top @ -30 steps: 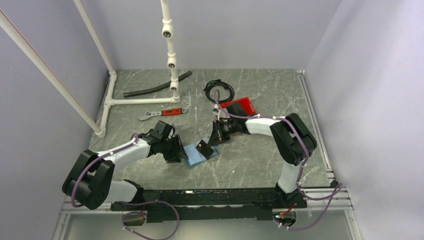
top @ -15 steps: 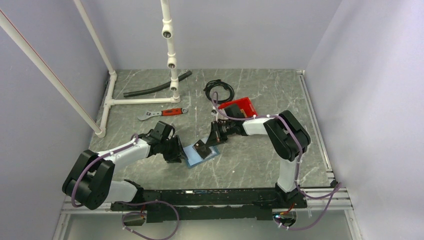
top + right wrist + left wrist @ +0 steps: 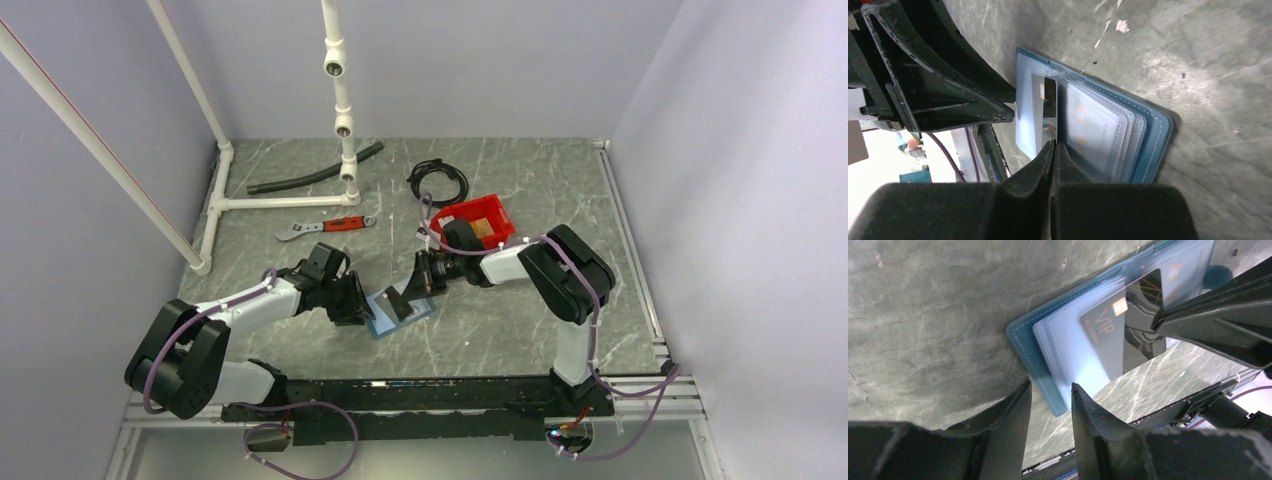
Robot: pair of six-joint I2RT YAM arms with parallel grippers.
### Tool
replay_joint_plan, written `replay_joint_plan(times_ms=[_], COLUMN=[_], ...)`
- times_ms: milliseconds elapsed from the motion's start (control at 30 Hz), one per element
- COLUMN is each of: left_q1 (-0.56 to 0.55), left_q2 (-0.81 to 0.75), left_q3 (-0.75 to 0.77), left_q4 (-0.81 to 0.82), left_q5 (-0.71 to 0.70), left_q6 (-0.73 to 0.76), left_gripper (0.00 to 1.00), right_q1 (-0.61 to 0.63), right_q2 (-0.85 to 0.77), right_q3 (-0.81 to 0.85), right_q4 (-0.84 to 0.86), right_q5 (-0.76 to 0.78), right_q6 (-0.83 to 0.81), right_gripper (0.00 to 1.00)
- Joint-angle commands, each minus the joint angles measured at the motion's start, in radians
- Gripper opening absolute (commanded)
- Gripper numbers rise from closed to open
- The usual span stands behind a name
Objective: Put the credit cards into the card holder
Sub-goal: Insert the credit card into the card holder.
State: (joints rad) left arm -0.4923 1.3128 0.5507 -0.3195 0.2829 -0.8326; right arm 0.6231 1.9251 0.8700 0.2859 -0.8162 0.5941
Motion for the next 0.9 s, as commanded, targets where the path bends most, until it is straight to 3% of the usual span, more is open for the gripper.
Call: replay_joint_plan(times_ms=[0,133,333,867], left_q1=[0.001,0.002,0.002,0.001], left_q2=[0.012,0.021,0.011,-0.022], left_q3=[-0.022,-0.032,-0.041,-0.09], left_q4=[0.034,0.065,0.076,0.099], left_q5=[0.001,0.019,0.024,0.029], left_q6=[-0.008,-0.017,-0.023,-0.041], left_gripper=[0.4,0.38,0.32,0.27], right_q1=[0.036,0.084,0.098,0.09], right_q2=[-0.018,-0.061,-0.115,-0.122], right_q3=[-0.063,-0.113,-0.083,-0.171], right_q4=[0.162,0.223,0.033,0.255], right_q5=[0.064,0.142,0.307,0.341], right_q6=[0.112,0.204,0.12,0.229], right_gripper=[0.0,0.0,0.01,0.0])
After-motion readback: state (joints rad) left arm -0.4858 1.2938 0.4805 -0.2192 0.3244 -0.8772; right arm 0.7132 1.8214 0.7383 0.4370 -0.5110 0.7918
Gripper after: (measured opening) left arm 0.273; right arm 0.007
